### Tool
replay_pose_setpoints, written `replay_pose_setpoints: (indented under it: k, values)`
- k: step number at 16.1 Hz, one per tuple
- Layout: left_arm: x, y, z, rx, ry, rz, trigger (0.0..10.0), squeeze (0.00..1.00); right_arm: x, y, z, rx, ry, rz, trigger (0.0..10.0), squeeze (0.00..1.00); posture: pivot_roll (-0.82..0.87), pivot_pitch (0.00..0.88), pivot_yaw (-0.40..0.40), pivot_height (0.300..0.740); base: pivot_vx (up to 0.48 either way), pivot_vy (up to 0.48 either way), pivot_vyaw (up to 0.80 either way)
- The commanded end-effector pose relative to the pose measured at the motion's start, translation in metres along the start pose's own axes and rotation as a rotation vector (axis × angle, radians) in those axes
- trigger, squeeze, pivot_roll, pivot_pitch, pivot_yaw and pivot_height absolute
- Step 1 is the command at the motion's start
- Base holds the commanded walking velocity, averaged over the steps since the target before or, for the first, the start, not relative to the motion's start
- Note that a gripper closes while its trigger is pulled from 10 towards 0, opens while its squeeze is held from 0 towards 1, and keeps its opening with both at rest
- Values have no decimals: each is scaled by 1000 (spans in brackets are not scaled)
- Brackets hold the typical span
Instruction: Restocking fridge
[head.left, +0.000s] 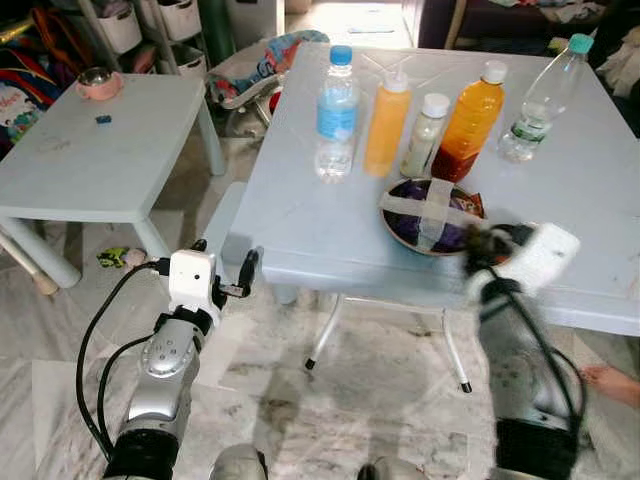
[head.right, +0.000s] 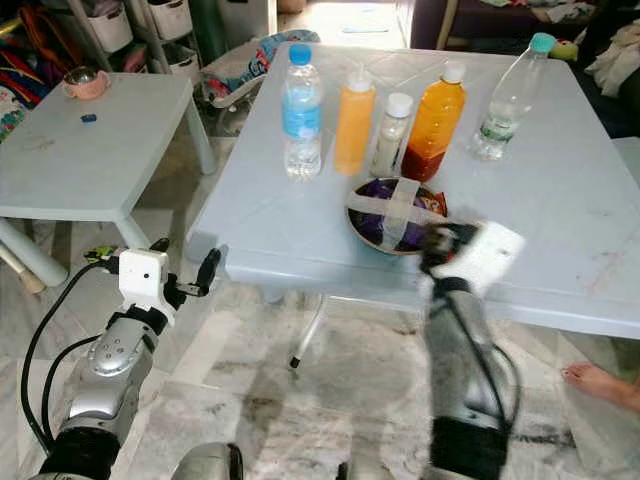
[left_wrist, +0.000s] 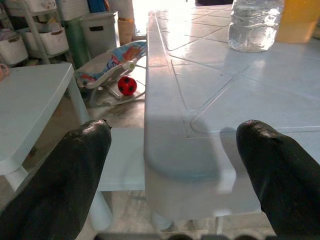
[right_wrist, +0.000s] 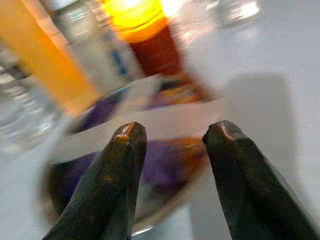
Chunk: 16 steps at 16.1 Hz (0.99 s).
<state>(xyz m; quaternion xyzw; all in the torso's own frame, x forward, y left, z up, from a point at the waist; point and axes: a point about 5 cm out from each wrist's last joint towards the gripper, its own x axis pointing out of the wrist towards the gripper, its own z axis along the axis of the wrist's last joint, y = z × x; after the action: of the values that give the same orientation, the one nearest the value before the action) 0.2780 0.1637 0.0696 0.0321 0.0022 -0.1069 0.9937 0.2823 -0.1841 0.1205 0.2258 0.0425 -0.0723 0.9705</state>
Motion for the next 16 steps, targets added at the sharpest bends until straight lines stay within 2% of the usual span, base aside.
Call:
replay_pose_setpoints:
  k: [1,7,10,14,15,16]
  values:
    - [1,-1,0,8,-2,-11,10000,0,-8,5,-5,32,23,49,10000,1000,8,42,20,740,0,0,0]
    - [2,-4,0,3,-5,-19,10000,0,-15,17,-14,53,71,110,10000,1000,-1,35,12,740,0,0,0]
    - [3,-5,-1,3,-5,-22,10000,0,-13,20,-11,78,84,153,10000,1000,0,35,11,740,0,0,0]
    - [2,-5,0,5,-6,-25,10000,0,-11,39,-17,243,164,228,10000,1000,9,38,13,740,0,0,0]
    - [1,-5,0,6,-6,-27,10000,0,-12,47,-13,230,155,283,10000,890,12,42,15,740,0,0,0]
    - [1,-4,0,7,-6,-26,10000,0,-14,55,-8,181,128,343,10000,478,10,44,16,740,0,0,0]
